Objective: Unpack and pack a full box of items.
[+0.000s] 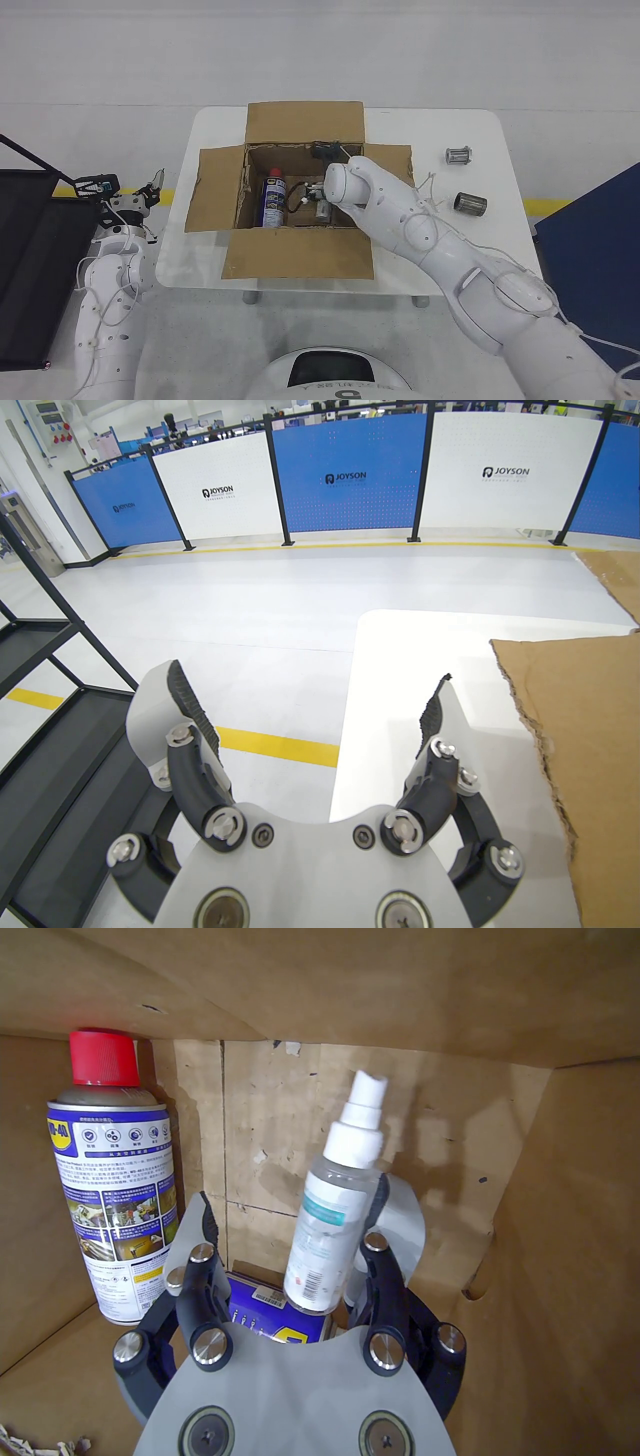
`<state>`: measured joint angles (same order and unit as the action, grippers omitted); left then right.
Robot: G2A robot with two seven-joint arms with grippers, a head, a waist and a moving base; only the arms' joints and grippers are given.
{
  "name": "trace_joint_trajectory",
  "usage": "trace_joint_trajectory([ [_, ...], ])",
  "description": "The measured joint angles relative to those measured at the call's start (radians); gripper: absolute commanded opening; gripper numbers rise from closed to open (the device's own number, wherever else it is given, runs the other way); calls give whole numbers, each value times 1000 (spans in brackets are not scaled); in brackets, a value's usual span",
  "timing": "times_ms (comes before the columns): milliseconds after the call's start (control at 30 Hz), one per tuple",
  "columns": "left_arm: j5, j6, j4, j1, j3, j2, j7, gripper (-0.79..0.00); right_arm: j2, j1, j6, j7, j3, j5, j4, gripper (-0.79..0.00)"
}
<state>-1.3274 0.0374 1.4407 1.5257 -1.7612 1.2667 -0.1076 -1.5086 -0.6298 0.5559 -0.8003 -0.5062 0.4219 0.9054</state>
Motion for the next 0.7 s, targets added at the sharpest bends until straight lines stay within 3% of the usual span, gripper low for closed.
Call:
trace_joint_trajectory([
  [100,0,0,0,0,0,0,0,0,-7,1,-12,-6,5,13,-15,-446],
  [400,0,0,0,0,0,0,0,0,-33,0,-2,1,30,73,-52,-440],
  [700,0,0,0,0,0,0,0,0,-45,-9,-55,22,0,64,-53,-437],
])
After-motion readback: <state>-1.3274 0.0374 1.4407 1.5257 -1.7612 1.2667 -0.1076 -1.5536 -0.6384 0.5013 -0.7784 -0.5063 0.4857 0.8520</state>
